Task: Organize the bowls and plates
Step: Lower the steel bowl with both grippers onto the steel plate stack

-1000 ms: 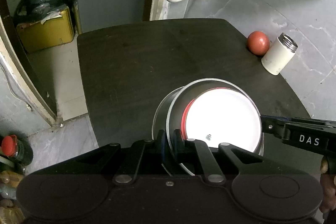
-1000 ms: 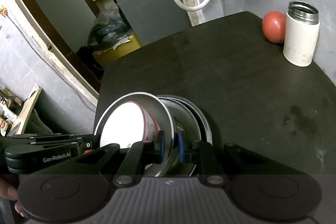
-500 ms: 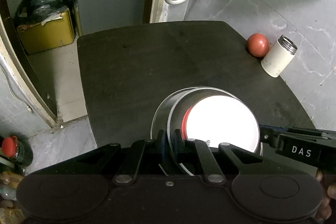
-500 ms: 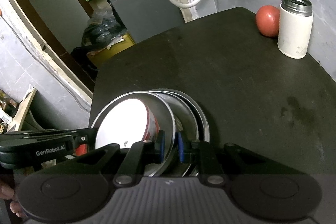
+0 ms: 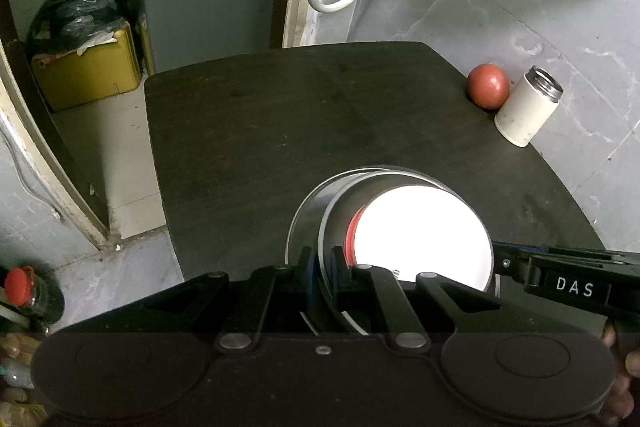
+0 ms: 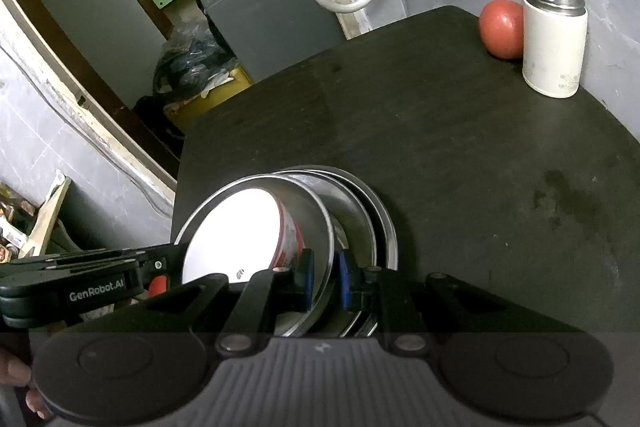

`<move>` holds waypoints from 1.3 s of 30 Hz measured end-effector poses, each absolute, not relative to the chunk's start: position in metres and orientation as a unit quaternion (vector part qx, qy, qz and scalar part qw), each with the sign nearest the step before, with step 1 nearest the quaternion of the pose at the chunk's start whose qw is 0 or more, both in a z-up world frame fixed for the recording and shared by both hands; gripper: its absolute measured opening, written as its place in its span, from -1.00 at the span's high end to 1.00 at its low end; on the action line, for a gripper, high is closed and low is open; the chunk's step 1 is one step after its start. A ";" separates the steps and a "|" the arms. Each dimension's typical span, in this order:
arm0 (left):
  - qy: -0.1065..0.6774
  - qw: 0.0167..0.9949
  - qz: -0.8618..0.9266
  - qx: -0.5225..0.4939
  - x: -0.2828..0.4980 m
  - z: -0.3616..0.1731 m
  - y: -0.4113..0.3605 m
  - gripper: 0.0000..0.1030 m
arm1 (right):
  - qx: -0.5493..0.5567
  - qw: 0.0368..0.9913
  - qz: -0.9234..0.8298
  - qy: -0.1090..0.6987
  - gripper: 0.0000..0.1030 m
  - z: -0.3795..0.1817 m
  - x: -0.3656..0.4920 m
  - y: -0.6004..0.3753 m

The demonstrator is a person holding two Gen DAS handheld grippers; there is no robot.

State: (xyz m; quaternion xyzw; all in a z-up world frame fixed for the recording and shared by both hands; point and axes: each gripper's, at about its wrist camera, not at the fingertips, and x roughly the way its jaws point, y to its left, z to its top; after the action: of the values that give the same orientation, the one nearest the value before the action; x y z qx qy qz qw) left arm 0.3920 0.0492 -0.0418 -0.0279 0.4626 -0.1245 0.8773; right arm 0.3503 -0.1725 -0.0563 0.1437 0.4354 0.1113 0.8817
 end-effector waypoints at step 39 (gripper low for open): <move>0.437 0.895 -0.083 -0.042 0.362 -0.025 0.048 0.29 | 0.141 0.893 0.108 0.414 0.04 -0.049 0.335 -0.185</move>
State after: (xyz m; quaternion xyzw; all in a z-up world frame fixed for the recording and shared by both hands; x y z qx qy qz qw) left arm 0.3624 0.0476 -0.0247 -0.0419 0.4366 -0.0826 0.8949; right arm 0.3346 -0.1848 -0.0493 0.1409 0.4143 0.1083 0.8926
